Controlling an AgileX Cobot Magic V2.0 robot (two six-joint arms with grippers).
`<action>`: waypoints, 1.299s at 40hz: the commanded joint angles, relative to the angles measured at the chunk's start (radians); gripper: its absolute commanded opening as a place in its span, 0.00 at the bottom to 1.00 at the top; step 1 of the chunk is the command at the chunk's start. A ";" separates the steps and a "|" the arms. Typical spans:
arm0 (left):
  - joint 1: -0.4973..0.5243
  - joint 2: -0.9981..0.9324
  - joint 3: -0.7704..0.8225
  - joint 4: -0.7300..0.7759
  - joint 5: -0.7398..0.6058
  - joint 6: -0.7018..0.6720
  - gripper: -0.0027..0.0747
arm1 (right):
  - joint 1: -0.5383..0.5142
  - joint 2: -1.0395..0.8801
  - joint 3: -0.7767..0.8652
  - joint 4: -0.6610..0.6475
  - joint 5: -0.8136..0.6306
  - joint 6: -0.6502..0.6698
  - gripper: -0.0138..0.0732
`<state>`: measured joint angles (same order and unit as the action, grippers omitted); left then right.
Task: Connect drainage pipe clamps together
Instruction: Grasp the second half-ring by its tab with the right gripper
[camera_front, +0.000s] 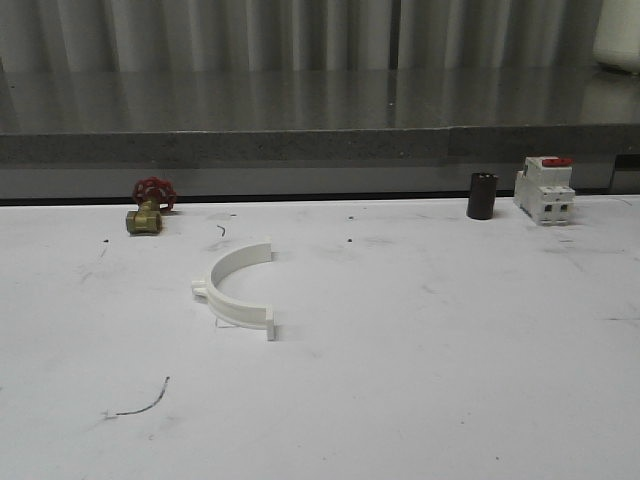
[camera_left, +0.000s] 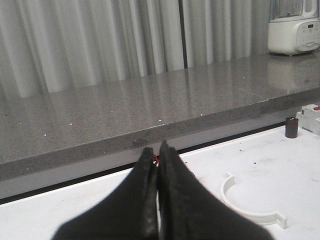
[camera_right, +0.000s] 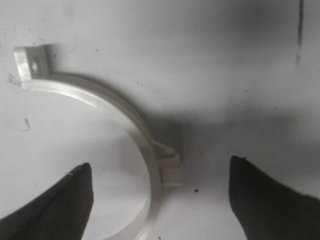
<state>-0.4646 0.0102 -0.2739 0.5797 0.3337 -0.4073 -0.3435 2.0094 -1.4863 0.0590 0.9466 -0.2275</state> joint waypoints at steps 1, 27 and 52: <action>0.001 0.010 -0.028 0.011 -0.069 -0.004 0.01 | -0.005 -0.029 -0.031 -0.010 0.004 -0.020 0.83; 0.001 0.010 -0.028 0.011 -0.069 -0.004 0.01 | -0.007 -0.005 -0.031 -0.018 0.040 -0.028 0.36; 0.001 0.010 -0.028 0.011 -0.069 -0.004 0.01 | 0.109 -0.154 -0.031 -0.153 0.096 0.246 0.36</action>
<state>-0.4646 0.0102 -0.2739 0.5797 0.3337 -0.4073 -0.2804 1.9342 -1.4866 -0.0513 1.0239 -0.0586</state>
